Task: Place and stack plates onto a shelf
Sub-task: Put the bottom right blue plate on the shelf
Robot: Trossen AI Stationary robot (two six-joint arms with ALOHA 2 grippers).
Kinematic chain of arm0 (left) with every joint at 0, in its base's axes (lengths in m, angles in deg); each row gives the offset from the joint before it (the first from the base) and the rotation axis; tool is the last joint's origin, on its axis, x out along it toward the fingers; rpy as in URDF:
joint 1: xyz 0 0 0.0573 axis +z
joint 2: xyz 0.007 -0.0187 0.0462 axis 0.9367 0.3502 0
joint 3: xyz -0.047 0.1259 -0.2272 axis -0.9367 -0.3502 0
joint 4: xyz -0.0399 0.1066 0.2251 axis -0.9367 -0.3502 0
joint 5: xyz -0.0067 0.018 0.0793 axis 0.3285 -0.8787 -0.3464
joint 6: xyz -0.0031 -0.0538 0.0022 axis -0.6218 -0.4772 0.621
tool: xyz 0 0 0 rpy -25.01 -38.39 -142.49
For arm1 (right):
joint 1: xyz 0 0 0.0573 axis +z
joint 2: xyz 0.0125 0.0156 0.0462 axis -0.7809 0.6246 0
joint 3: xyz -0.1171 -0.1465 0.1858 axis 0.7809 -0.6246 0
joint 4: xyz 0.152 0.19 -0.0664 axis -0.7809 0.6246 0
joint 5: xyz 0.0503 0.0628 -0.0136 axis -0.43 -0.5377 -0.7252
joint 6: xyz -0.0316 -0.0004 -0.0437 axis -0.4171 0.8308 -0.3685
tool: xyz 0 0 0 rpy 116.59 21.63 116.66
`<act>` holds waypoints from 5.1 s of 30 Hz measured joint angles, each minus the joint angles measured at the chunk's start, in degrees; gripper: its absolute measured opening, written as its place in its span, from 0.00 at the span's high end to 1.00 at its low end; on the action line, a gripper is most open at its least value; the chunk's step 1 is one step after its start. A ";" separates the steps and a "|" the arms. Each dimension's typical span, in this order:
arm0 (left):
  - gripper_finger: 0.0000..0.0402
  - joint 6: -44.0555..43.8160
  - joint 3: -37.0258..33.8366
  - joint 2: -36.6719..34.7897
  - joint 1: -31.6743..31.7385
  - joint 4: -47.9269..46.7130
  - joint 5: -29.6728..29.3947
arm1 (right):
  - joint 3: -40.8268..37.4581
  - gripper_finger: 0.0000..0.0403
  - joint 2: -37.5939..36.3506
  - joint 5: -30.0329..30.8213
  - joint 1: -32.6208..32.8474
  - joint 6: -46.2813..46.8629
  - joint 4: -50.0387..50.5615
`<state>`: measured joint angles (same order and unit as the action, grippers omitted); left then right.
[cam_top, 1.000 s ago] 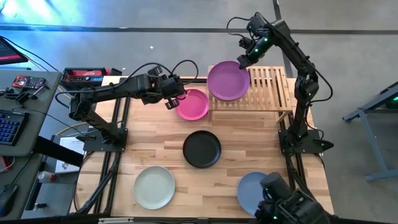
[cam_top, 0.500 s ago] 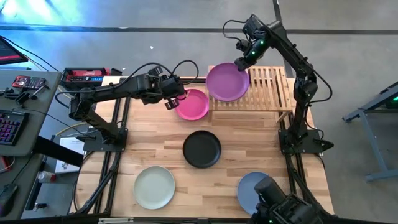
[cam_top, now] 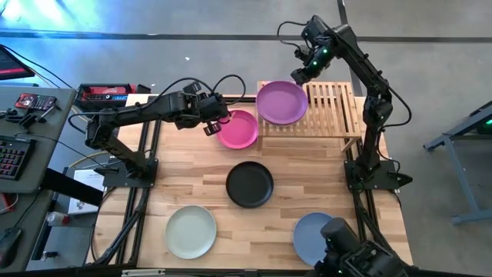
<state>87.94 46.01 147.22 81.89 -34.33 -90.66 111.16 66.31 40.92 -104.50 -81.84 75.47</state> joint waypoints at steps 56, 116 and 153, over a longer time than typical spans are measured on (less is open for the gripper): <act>0.71 -5.89 -20.74 0.04 0.33 -4.82 25.61 | 6.15 0.75 2.55 24.77 72.15 80.06 0.06; 0.71 -3.88 -20.74 0.00 0.35 -0.25 26.60 | 3.46 0.75 30.42 4.76 96.47 123.42 0.01; 0.71 0.04 -20.74 0.00 0.35 1.51 26.60 | -4.53 0.99 30.62 -0.21 93.17 114.67 -3.98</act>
<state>87.99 25.27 147.22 82.23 -32.82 -64.06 106.63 96.93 40.71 -11.33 32.83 71.49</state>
